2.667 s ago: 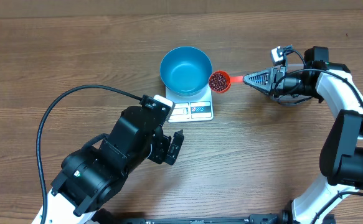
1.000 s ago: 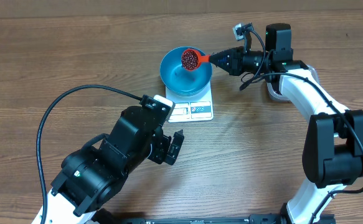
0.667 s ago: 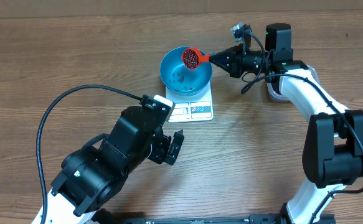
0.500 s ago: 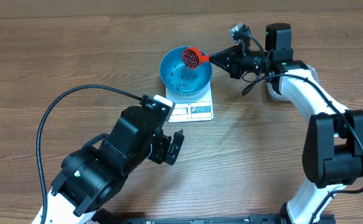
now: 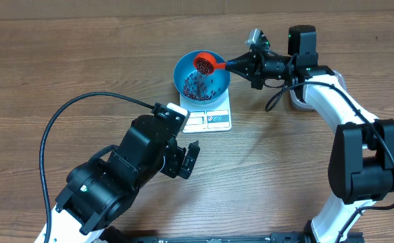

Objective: Scoop item into bowl and weigh 150g on scale
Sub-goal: 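Tip the scoop to pour beans into the teal bowl with the right gripper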

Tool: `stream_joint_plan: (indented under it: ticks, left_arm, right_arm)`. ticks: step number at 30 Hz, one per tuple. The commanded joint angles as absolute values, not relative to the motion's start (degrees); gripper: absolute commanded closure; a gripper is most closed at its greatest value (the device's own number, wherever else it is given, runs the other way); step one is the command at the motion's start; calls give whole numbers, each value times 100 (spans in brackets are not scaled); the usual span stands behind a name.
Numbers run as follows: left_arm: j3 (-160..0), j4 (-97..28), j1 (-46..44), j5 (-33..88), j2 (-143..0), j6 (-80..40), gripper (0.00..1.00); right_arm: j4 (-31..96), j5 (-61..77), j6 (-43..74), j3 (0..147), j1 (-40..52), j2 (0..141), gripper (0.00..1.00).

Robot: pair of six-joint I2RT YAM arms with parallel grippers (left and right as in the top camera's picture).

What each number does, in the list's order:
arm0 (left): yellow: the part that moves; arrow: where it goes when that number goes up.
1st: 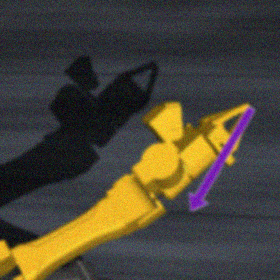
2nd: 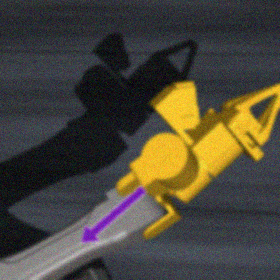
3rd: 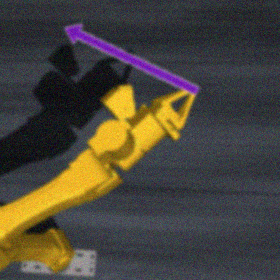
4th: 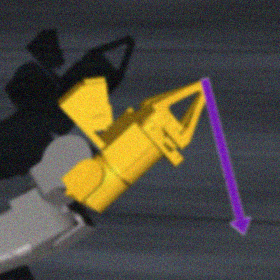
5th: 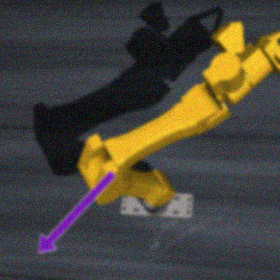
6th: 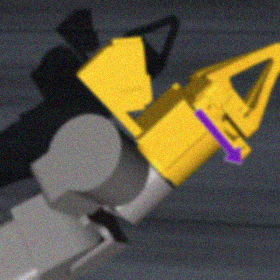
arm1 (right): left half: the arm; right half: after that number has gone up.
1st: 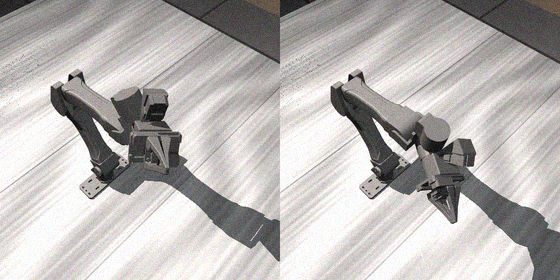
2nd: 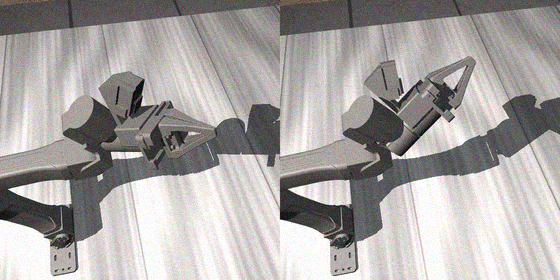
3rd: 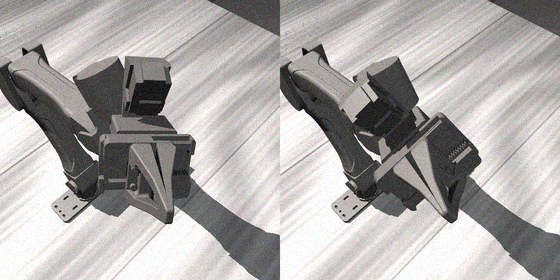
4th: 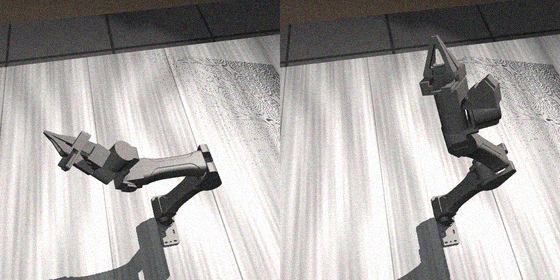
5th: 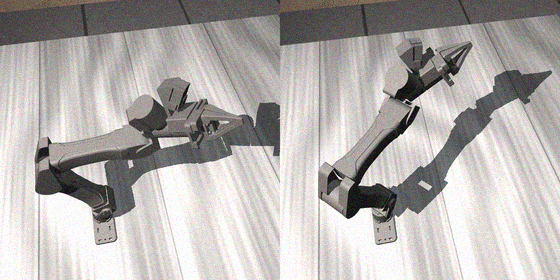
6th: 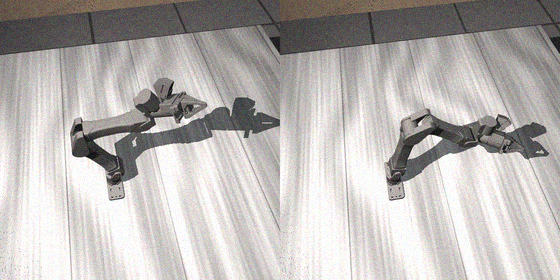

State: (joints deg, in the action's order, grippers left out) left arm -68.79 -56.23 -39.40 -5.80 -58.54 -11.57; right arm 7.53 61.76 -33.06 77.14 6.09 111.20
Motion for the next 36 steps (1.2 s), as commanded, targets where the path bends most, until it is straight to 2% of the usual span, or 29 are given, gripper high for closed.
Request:
stream_joint_plan:
  ticks: [1,18,33,36]
  left_arm:
    - [-6866,-5638,-3977,-639,-5883,-1072,1]
    - [-6866,-5638,-3977,-639,-5883,-1072,1]
    - [-6866,-5638,-3977,-639,-5883,-1072,1]
    - [-6866,-5638,-3977,-639,-5883,-1072,1]
  right_arm:
    - [716,6375,-3964,7699,642,11146,96]
    - [714,6416,-5881,7699,642,11146,96]
    - [650,6351,-6049,7699,613,11146,96]
    - [617,6401,-5686,7699,615,11146,96]
